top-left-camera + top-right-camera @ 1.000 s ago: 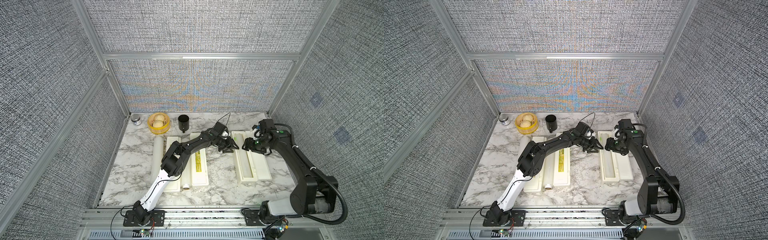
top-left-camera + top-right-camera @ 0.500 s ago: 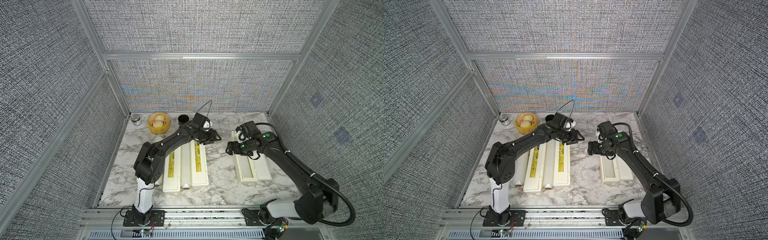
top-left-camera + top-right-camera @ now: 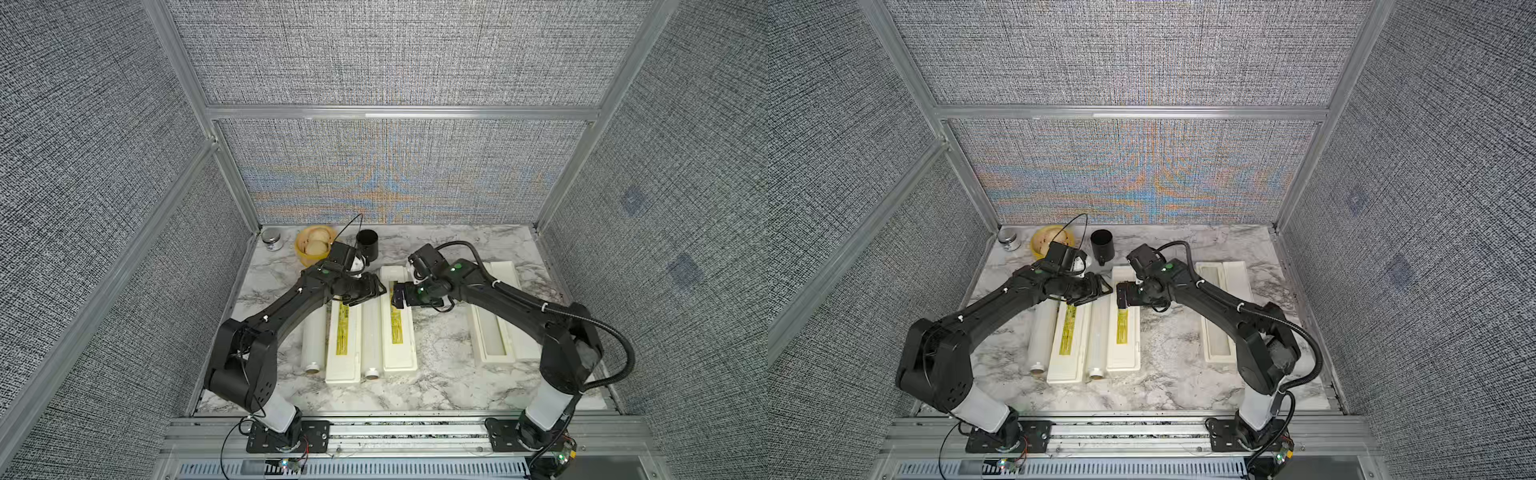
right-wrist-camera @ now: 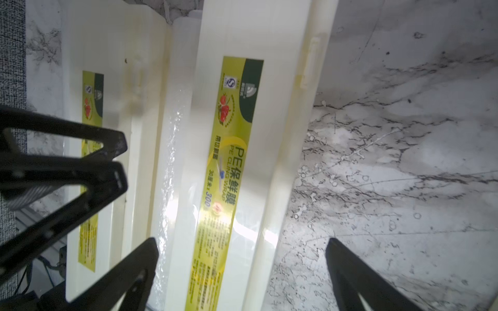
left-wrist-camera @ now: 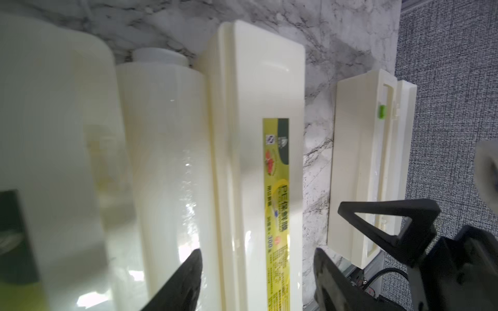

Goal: Put plastic wrap rolls into dispensers
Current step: Adjust the plastic wrap cutting box at the center of the board.

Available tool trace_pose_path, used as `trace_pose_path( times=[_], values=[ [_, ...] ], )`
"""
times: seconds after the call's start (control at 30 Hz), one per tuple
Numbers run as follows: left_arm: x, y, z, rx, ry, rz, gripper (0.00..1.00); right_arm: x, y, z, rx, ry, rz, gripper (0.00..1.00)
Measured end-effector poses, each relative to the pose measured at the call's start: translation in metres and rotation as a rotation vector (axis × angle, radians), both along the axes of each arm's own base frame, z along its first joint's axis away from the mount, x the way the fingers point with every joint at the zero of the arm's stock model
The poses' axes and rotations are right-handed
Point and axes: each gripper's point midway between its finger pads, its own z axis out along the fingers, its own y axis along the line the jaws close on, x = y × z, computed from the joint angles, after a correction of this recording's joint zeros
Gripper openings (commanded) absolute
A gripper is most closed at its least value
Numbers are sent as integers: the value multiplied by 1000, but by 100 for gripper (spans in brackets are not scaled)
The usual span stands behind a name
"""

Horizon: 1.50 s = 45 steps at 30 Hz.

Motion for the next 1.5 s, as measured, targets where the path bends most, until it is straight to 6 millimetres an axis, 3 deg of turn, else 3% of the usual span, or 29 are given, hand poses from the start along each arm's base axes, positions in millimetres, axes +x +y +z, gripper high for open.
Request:
trace_pose_path(
  times=[0.2,0.37,0.93,1.07,1.33,1.5],
  values=[
    [-5,18,-4,13,4,28,65,11,18,-12,-61,-27,-27,99],
    [-6,30,-7,17,2,49,65,16,14,-32,-129,-16,-65,99],
    [-2,31,-15,-6,26,51,65,18,24,-57,-188,10,-58,99],
    [0,28,-10,-19,14,48,64,15,10,-55,-241,-21,-28,97],
    [2,21,-11,-46,30,50,64,-6,-54,-47,-334,-13,52,99],
    [4,11,-14,-58,38,33,64,-9,-58,-53,-341,6,126,99]
  ],
)
